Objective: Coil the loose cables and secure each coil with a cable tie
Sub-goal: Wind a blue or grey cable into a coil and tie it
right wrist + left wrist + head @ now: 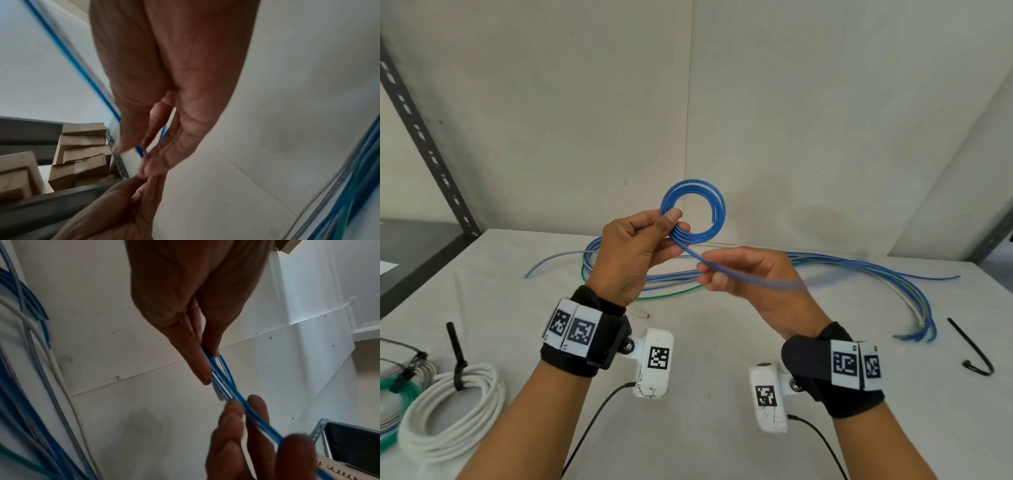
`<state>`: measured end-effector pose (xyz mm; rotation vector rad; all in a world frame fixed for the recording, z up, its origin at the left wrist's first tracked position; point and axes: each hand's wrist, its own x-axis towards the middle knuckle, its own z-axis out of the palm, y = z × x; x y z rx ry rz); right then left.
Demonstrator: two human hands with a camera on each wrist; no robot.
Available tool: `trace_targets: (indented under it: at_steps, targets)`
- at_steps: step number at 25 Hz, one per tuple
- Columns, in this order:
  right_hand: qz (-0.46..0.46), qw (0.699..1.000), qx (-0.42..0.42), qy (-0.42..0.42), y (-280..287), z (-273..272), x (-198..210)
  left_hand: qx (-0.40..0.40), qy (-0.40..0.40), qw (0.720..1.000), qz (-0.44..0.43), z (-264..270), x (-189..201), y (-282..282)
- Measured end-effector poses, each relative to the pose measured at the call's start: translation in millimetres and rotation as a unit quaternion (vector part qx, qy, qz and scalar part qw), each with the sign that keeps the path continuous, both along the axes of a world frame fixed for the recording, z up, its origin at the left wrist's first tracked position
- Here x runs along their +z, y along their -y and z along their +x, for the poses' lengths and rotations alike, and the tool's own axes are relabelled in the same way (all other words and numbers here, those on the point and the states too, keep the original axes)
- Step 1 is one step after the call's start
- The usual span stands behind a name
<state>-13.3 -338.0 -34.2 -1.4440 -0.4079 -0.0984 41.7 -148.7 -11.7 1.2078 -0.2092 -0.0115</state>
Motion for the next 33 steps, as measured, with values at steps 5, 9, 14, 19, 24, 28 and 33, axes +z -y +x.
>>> trace_targets:
  at_steps: [5, 9, 14, 19, 24, 28, 33]
  targets:
    - [0.112, 0.986, -0.122, -0.034, -3, 2, 2, -0.034, 0.030, 0.999, -0.005, -6, 2, 7]
    - [0.122, 0.979, -0.157, -0.043, -4, 2, 3, -0.037, 0.045, 0.998, 0.001, -6, 2, 6]
    - [0.125, 0.975, -0.181, -0.024, -3, -1, 7, -0.061, 0.056, 0.996, 0.038, -9, 3, 7]
    - [0.110, 0.974, -0.197, 0.017, -7, -4, 11, -0.080, 0.057, 0.993, 0.065, -10, 4, 4]
    - [0.083, 0.972, -0.220, 0.018, -5, -6, 11, -0.103, 0.057, 0.989, 0.094, -10, 5, 1]
    - [0.096, 0.969, -0.226, 0.014, -4, -7, 15, -0.104, 0.045, 0.991, 0.070, -12, 5, 4]
    - [0.114, 0.956, -0.261, 0.068, -7, -8, 17, -0.064, 0.002, 0.997, -0.039, -13, 0, 21]
